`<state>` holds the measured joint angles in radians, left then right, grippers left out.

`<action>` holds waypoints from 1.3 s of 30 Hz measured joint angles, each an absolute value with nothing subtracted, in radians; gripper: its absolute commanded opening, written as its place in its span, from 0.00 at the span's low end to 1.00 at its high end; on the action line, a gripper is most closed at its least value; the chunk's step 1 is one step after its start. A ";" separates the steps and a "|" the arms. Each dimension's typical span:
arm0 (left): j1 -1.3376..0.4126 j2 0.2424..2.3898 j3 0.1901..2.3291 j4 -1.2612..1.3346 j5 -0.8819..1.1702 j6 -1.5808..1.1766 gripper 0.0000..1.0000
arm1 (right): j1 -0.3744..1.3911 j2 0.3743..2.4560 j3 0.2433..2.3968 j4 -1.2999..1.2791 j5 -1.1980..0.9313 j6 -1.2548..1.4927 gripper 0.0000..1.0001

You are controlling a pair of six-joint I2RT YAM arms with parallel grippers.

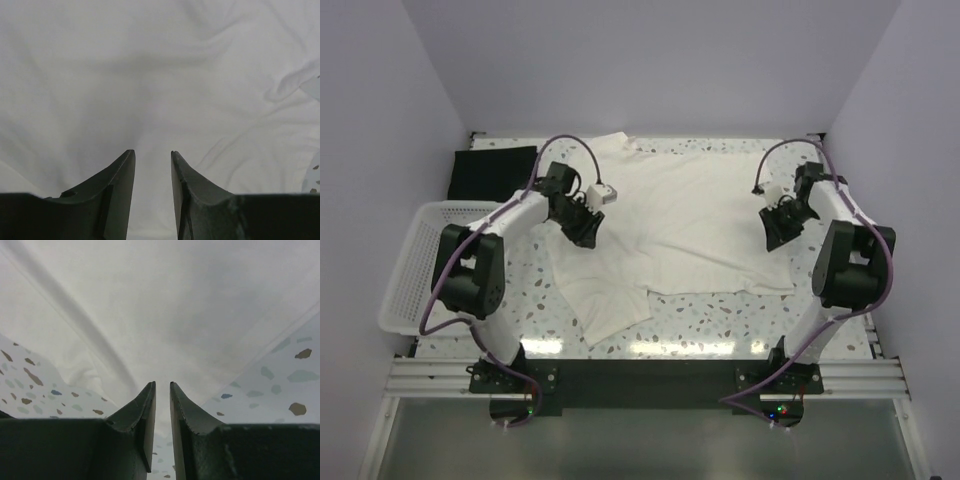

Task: Fold and stack the t-shirts
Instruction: Flatten the tshirt out

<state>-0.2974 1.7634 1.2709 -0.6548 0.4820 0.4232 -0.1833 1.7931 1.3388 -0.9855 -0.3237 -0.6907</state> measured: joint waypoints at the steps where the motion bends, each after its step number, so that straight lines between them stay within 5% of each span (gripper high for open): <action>1: -0.284 1.763 1.244 -0.674 0.465 0.439 0.40 | -0.177 1.806 1.333 -0.972 -0.315 -0.688 0.21; 16: -0.294 1.543 0.830 -0.697 0.331 0.566 0.38 | -0.178 1.740 1.051 -0.825 -0.117 -0.773 0.19; 31: -0.521 1.423 0.731 -0.806 0.297 0.712 0.36 | -0.191 1.557 0.851 -0.883 -0.042 -0.892 0.19; 39: -0.500 1.468 0.885 -0.955 0.410 0.754 0.39 | -0.246 1.563 0.989 -1.021 -0.134 -0.917 0.36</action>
<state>-0.4995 1.4685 0.8852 -0.9546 0.4103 0.7544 -0.2462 1.5627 0.9886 -1.0206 -0.1337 -0.9173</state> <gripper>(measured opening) 0.380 0.328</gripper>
